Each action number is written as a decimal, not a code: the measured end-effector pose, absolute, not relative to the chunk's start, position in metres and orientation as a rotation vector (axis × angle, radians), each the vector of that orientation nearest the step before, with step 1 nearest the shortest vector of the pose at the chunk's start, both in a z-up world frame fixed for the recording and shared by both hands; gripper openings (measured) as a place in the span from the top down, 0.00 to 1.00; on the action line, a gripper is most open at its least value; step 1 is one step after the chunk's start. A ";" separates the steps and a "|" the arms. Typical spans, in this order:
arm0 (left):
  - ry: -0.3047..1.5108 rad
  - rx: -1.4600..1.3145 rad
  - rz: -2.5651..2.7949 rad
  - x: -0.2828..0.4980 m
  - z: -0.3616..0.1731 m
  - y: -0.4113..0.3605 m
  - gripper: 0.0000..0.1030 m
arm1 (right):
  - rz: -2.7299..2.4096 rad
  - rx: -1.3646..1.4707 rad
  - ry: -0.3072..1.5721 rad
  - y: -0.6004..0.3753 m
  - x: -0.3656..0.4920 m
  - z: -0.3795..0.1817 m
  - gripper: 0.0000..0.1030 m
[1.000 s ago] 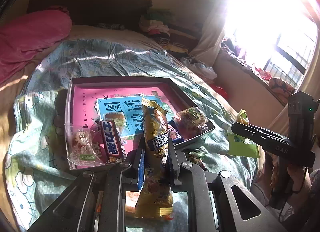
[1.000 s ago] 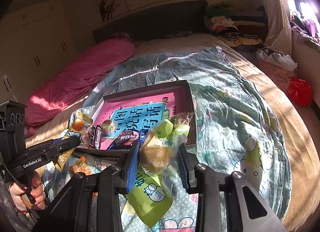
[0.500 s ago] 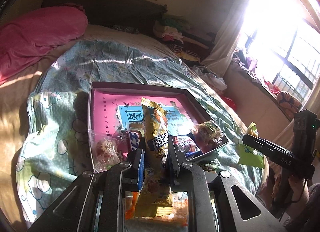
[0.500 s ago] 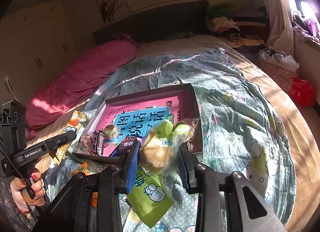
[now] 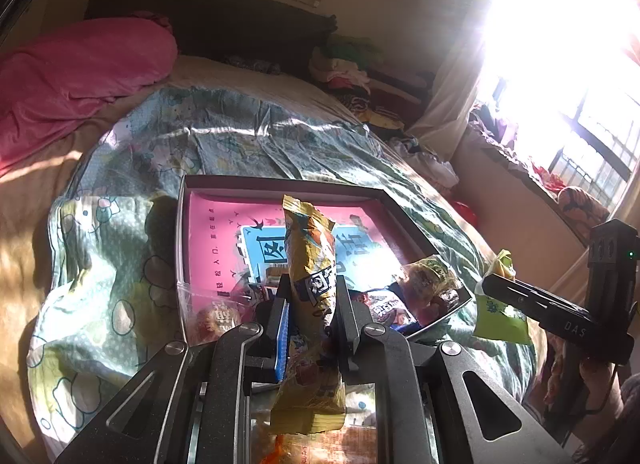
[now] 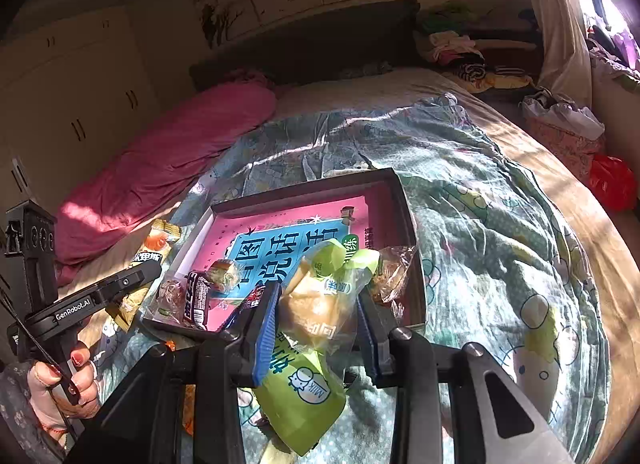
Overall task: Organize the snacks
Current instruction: 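Carry the yellow chip bag with the left tool while the right carries the green bag over the tray, then release the yellow chip bag with the left tool while the right releases the green bag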
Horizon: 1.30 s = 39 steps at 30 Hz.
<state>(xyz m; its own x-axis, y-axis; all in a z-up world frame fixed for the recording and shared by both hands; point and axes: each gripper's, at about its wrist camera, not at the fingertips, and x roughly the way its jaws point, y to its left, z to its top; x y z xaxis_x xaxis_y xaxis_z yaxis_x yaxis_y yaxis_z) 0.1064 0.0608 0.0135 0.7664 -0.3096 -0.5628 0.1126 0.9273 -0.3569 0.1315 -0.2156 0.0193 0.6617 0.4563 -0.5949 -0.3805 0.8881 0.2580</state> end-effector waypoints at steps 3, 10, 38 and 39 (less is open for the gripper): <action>0.671 -0.304 -0.242 0.110 0.008 0.056 0.82 | 0.469 0.108 0.705 -0.212 0.135 0.018 0.65; 0.680 -0.280 -0.258 0.118 0.000 0.045 0.82 | 0.460 0.103 0.707 -0.207 0.140 0.014 0.65; 0.753 -0.204 -0.306 0.142 -0.022 0.018 0.82 | 0.396 0.126 0.738 -0.196 0.167 -0.001 0.65; 0.758 -0.205 -0.308 0.143 -0.023 0.018 0.82 | 0.395 0.125 0.740 -0.195 0.167 -0.001 0.65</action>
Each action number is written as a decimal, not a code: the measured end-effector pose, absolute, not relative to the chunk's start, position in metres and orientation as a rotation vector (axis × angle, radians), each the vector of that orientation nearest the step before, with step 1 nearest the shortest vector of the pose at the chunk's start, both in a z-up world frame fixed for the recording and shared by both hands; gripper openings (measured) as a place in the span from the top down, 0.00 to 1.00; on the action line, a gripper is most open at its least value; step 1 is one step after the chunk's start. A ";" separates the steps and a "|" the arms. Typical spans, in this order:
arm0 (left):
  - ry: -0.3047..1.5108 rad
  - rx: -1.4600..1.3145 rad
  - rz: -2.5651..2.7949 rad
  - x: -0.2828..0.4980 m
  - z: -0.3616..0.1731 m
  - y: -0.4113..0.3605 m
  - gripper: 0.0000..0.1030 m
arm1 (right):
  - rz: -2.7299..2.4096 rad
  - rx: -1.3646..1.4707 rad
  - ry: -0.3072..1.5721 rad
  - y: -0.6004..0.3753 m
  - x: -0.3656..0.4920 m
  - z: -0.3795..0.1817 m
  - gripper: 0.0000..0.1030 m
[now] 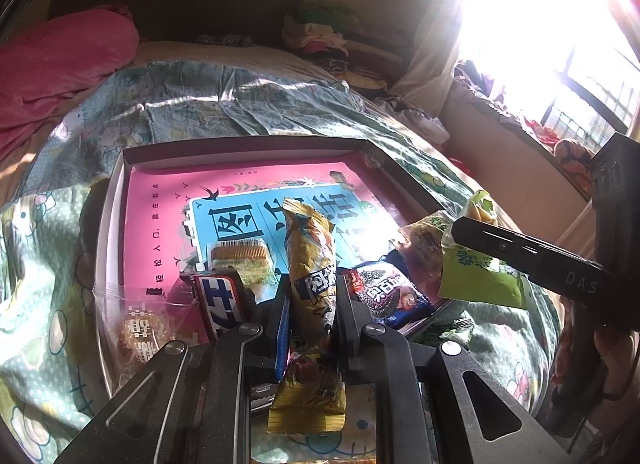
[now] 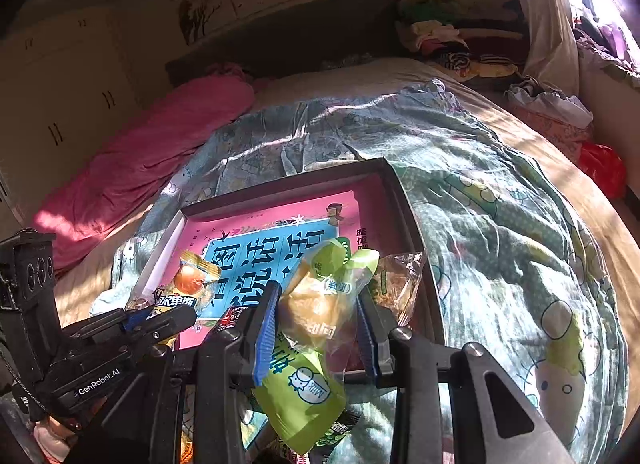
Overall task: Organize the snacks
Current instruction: 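Release the yellow chip bag with the left tool while the right releases the green bag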
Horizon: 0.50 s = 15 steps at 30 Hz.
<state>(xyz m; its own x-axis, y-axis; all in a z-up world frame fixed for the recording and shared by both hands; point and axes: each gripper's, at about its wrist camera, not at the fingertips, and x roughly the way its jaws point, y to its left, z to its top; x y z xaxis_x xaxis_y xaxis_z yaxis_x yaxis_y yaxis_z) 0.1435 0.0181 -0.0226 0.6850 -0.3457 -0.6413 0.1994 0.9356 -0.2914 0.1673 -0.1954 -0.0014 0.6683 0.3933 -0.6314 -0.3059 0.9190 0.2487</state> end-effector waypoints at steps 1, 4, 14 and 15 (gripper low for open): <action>0.760 -0.206 -0.309 0.144 -0.023 0.018 0.82 | 0.394 0.124 0.743 -0.195 0.168 -0.002 0.65; 0.769 -0.205 -0.313 0.145 -0.025 0.018 0.82 | 0.393 0.124 0.747 -0.193 0.169 -0.004 0.65; 0.790 -0.208 -0.323 0.146 -0.027 0.018 0.82 | 0.379 0.116 0.782 -0.183 0.179 -0.016 0.65; 0.791 -0.209 -0.323 0.146 -0.027 0.018 0.82 | 0.378 0.115 0.788 -0.182 0.180 -0.017 0.64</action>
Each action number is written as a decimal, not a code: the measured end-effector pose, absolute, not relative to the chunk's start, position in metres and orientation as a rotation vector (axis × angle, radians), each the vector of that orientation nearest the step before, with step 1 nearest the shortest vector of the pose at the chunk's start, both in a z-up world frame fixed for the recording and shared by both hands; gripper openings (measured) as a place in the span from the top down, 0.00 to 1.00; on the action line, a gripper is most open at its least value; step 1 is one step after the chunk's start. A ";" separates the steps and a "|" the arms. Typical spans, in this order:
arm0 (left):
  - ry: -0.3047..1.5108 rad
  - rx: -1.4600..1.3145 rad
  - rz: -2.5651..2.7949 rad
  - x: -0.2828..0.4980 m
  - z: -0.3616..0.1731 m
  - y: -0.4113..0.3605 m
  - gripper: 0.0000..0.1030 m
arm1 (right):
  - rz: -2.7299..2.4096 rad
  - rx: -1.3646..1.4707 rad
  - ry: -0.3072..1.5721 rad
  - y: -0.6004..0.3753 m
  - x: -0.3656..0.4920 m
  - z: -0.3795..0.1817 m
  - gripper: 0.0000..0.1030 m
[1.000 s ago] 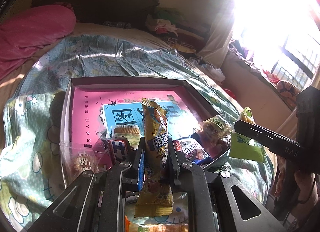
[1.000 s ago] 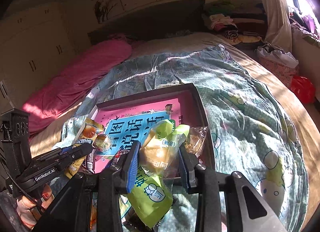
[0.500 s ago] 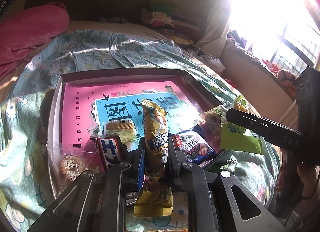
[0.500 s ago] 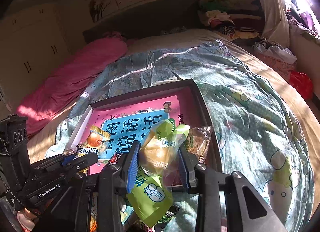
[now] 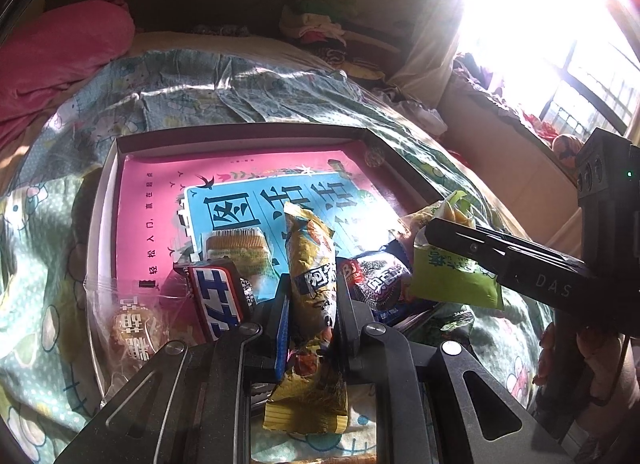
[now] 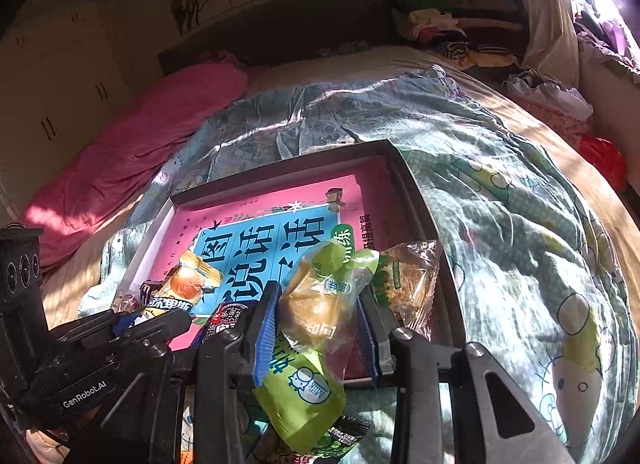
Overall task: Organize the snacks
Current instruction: 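Release the yellow chip bag with the left tool while the right releases the green bag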
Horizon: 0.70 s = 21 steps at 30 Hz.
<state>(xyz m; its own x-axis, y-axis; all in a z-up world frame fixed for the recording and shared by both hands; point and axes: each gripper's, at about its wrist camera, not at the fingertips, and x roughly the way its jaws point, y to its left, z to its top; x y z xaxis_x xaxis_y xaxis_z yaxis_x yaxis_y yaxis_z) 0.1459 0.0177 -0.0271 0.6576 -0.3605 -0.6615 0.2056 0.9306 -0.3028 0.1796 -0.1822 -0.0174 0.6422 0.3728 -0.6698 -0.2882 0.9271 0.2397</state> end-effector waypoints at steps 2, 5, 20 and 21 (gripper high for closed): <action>0.797 -0.211 -0.326 0.147 -0.028 0.018 0.81 | 0.381 0.109 0.786 -0.181 0.179 -0.018 0.64; 0.804 -0.213 -0.325 0.147 -0.029 0.017 0.81 | 0.383 0.081 0.787 -0.176 0.179 -0.018 0.64; 0.812 -0.225 -0.300 0.148 -0.029 0.022 0.72 | 0.376 0.072 0.755 -0.181 0.168 -0.006 0.60; 0.811 -0.230 -0.301 0.148 -0.029 0.023 0.68 | 0.374 0.073 0.754 -0.182 0.166 -0.005 0.60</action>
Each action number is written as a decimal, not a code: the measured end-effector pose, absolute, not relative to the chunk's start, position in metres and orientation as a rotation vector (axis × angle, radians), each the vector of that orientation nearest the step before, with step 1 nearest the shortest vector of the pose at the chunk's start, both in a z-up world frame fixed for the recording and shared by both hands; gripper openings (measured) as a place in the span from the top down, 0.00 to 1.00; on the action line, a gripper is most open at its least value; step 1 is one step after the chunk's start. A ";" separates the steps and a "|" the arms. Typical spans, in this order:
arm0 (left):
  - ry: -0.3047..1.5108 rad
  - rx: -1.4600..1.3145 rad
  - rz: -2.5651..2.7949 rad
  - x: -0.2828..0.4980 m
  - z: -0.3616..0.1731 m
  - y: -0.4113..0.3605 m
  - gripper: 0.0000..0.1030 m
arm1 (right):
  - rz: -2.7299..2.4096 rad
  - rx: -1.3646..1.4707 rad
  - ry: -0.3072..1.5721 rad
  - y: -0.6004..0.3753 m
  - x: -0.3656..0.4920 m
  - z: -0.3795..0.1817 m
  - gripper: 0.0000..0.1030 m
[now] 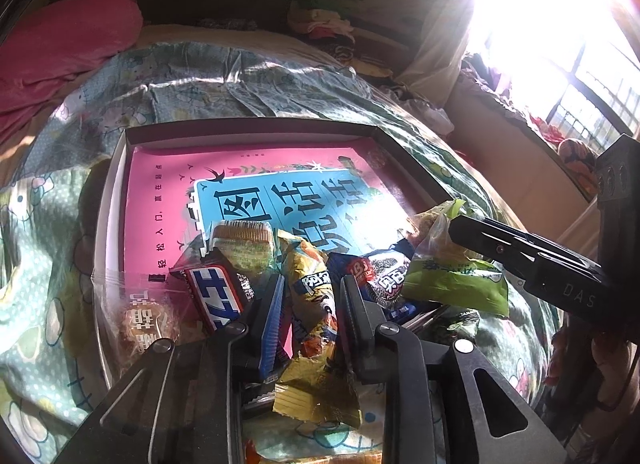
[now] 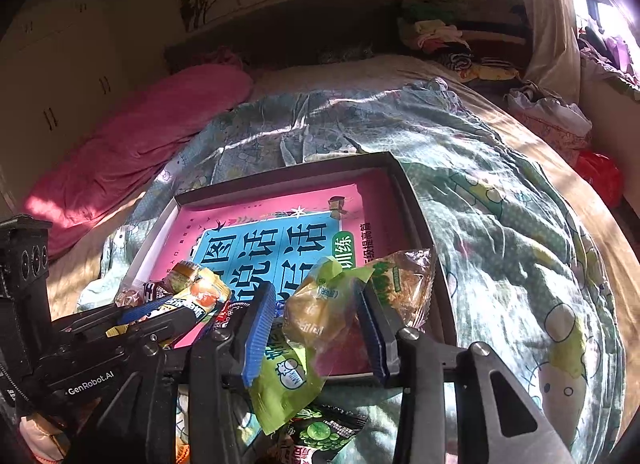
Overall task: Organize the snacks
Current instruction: 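Release the yellow chip bag with the left tool while the right releases the green bag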
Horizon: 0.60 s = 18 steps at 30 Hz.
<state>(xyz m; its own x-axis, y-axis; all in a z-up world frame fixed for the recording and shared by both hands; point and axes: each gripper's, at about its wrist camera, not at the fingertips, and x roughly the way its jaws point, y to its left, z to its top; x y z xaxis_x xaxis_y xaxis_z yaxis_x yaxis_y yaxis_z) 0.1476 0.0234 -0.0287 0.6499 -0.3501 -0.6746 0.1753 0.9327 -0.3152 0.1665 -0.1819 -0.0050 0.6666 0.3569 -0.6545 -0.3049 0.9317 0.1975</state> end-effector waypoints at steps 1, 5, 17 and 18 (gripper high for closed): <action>0.809 -0.239 -0.305 0.147 -0.028 0.025 0.66 | 0.373 0.075 0.754 -0.183 0.165 -0.004 0.59; 0.797 -0.245 -0.308 0.146 -0.025 0.026 0.60 | 0.367 0.075 0.745 -0.186 0.163 -0.002 0.53; 0.771 -0.259 -0.310 0.141 -0.012 0.033 0.47 | 0.355 0.087 0.722 -0.191 0.163 0.008 0.45; 0.766 -0.263 -0.311 0.140 -0.011 0.035 0.46 | 0.353 0.088 0.721 -0.192 0.163 0.008 0.45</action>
